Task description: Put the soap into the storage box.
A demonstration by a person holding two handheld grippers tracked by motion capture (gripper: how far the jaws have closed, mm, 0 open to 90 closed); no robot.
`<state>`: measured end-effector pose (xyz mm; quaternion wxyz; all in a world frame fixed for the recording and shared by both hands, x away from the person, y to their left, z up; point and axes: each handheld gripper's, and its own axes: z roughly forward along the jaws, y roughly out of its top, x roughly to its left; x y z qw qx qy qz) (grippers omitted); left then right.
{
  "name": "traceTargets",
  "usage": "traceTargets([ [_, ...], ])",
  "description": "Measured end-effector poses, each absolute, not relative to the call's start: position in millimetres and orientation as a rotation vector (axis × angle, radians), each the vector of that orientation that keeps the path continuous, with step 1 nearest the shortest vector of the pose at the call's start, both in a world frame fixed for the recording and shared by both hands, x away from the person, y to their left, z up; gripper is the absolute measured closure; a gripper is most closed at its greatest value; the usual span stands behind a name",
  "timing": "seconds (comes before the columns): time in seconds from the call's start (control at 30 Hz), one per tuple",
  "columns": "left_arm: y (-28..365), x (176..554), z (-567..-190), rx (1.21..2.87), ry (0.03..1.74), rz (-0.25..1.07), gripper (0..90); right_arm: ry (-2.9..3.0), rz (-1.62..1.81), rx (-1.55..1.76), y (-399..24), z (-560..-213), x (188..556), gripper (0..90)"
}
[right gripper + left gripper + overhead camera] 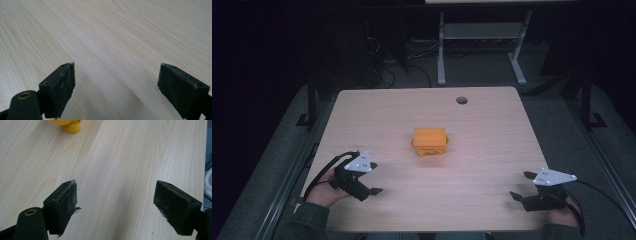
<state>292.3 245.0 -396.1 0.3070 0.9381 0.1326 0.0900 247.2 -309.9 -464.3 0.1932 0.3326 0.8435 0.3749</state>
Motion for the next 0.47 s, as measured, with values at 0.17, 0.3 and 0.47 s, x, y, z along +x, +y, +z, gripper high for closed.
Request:
traceTargets([
  [0.17, 253, 285, -407, 2.459, 0.406, 0.266, 18.6, 2.368, 1.05, 0.932, -310, -464, 247, 14.0],
  [0.3, 260, 281, -416, 2.472, 0.437, 0.278, 18.5, 2.365, 1.054, 0.931, -310, -463, 246, 14.0],
  [0.47, 265, 282, -423, 2.471, 0.463, 0.26, 16.0, 2.373, 1.058, 0.917, -309, -463, 247, 14.0],
])
